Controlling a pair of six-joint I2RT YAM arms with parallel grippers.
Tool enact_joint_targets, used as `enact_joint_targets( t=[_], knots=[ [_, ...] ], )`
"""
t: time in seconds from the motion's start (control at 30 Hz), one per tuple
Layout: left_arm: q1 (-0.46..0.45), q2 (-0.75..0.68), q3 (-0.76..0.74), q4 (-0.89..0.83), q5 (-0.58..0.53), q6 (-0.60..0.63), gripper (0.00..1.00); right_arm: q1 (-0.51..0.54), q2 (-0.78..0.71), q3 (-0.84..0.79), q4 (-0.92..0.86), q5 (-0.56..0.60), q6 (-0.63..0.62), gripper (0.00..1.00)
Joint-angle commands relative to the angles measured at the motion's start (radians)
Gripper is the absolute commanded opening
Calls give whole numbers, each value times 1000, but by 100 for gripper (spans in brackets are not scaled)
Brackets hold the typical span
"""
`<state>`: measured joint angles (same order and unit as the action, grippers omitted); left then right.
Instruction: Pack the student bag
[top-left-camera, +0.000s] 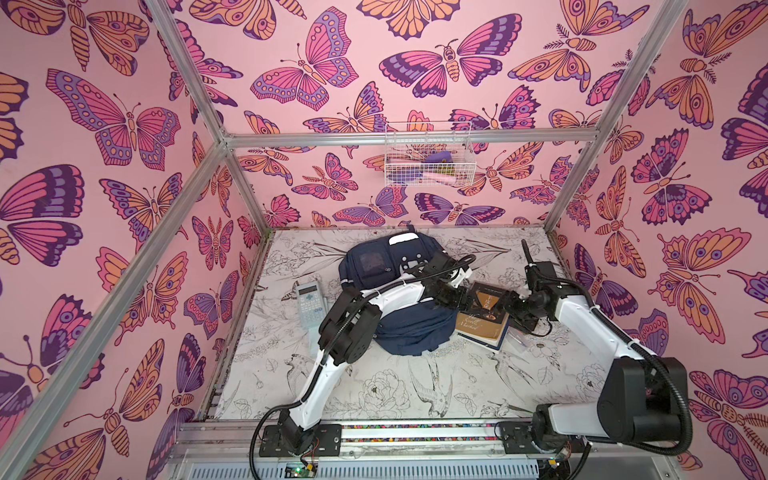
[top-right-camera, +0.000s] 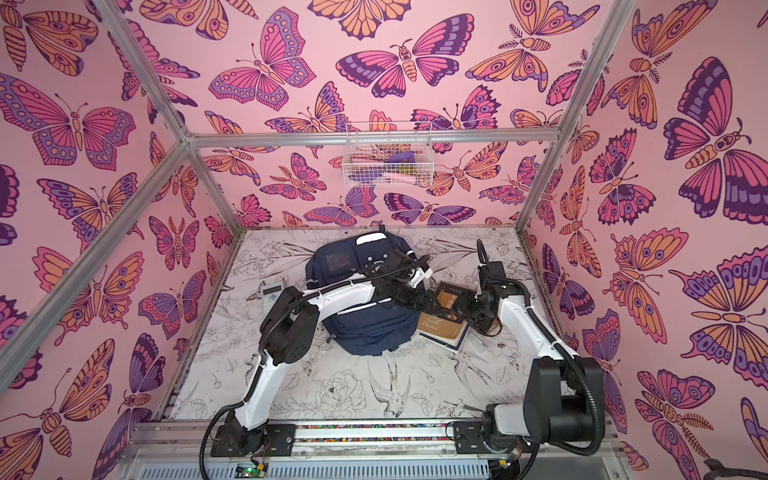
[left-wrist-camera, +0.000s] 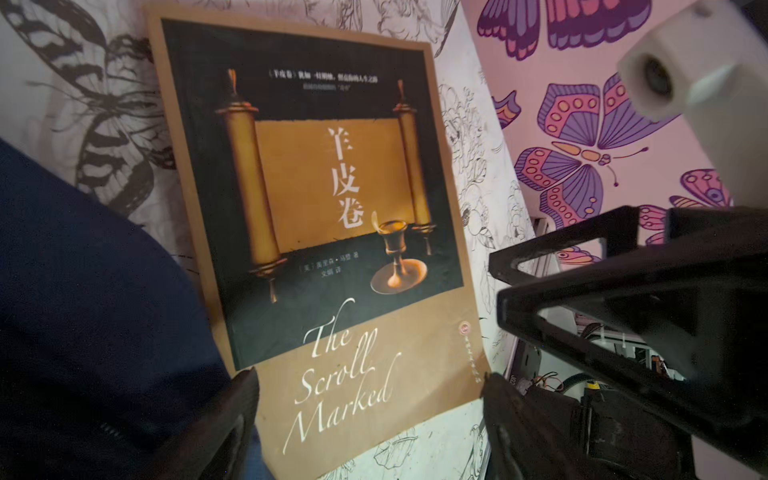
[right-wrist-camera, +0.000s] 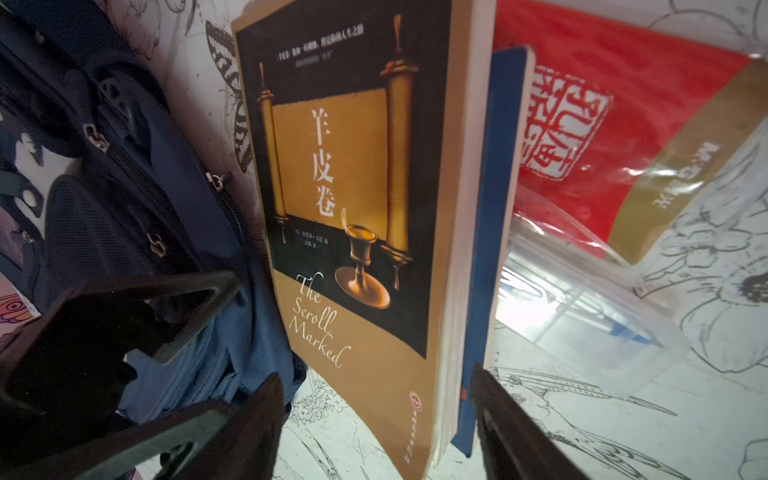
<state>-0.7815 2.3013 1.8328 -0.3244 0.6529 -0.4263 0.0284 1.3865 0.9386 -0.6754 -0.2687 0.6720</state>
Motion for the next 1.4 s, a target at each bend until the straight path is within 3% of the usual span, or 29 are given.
enact_joint_targets(
  t=[0.0, 0.17, 0.3, 0.5, 0.67, 1.03, 1.37],
  knots=[
    [-2, 43, 65, -60, -21, 29, 88, -8, 27, -10, 21, -26, -23, 72],
    [-9, 76, 136, -83, 3, 26, 89, -9, 69, -2, 34, -33, -26, 70],
    [-24, 40, 143, -88, -72, 45, 89, -22, 84, -5, 43, -17, -22, 69],
    [-18, 132, 221, -160, -132, 54, 91, -28, 116, -7, 62, -28, -24, 69],
    [-14, 157, 245, -175, -188, 71, 100, -31, 143, 12, 42, -15, -37, 69],
    [-15, 275, 367, -298, -223, 69, 100, -33, 114, 4, 19, -7, -67, 79],
    [-36, 304, 381, -308, -127, 22, 99, -66, 102, -18, 33, -26, -68, 79]
  ],
)
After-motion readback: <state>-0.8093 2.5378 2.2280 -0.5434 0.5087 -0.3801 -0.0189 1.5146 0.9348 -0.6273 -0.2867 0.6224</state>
